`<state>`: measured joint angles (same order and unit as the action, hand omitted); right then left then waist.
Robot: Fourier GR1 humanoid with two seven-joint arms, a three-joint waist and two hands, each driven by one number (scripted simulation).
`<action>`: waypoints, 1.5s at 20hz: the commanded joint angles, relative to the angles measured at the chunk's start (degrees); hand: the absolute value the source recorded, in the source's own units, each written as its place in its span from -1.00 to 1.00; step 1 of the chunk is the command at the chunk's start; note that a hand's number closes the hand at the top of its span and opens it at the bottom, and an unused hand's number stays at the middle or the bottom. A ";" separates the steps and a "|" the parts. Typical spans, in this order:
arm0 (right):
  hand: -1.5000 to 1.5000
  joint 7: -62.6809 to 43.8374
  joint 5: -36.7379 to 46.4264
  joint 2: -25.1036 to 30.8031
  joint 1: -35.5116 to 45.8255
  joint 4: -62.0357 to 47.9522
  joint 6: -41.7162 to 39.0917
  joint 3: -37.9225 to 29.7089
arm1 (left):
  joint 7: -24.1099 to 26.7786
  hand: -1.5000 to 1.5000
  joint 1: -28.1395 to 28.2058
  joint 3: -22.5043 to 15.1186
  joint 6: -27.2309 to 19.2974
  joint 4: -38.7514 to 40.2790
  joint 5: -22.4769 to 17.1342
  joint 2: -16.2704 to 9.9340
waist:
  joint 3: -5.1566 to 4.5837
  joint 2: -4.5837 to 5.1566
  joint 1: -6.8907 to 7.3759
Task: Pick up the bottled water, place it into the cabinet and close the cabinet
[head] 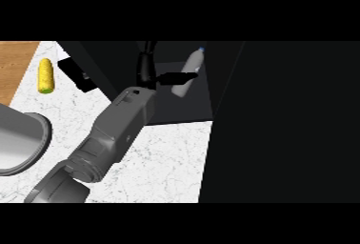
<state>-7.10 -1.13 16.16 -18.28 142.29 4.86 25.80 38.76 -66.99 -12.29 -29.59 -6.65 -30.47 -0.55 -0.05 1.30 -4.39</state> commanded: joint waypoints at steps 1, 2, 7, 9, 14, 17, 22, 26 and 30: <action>-1.00 -0.48 -3.14 0.70 -2.35 3.78 -1.02 -0.69 | 1.05 -1.00 -1.45 1.13 4.74 -1.51 -0.47 0.34 | 0.03 -0.12 0.30; -1.00 0.84 -3.12 -0.25 -1.14 1.58 -0.47 -2.31 | 1.57 -1.00 -1.24 1.21 8.37 -2.92 -0.74 0.53 | 0.04 -0.15 0.72; -1.00 -1.24 -2.68 -0.24 -0.45 2.20 -0.70 -2.47 | 2.40 -1.00 0.40 0.74 16.98 -5.93 -2.03 0.54 | 0.01 -0.34 0.77; -1.00 -1.15 -1.16 -1.01 -0.29 2.22 -0.34 -1.14 | -1.18 -1.00 -0.23 -0.83 15.89 -8.95 -3.47 0.54 | 0.03 -0.78 0.82; -1.00 -2.36 1.28 -0.19 -3.31 5.60 -0.96 -0.85 | -2.45 -1.00 5.93 -2.32 18.91 -16.08 -5.75 0.55 | 0.04 -1.57 3.10; -1.00 -0.25 0.66 -0.71 -4.20 3.19 -1.40 -1.53 | -5.00 -1.00 10.71 -5.16 17.27 -24.47 -6.83 0.55 | 0.08 -1.94 4.24; -1.00 -0.70 0.30 0.28 -5.82 5.85 -2.07 -1.65 | -4.35 1.00 21.75 -8.07 17.15 -34.18 -5.17 0.41 | 0.07 -1.89 4.74; -1.00 -4.98 3.53 2.14 -2.17 7.50 -1.74 -1.14 | -8.33 1.00 30.26 -11.73 13.68 -44.73 -4.00 -0.48 | 0.04 -2.14 5.52; 1.00 -9.74 5.13 6.11 1.68 7.73 -4.70 1.99 | -11.16 1.00 35.83 -12.94 13.94 -53.03 -3.67 -4.90 | -0.02 -2.11 5.79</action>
<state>-10.81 -0.37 18.83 -16.99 142.59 2.07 25.55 29.70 -37.25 -23.16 -14.52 -52.38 -35.10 -3.52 -0.03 -0.74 1.14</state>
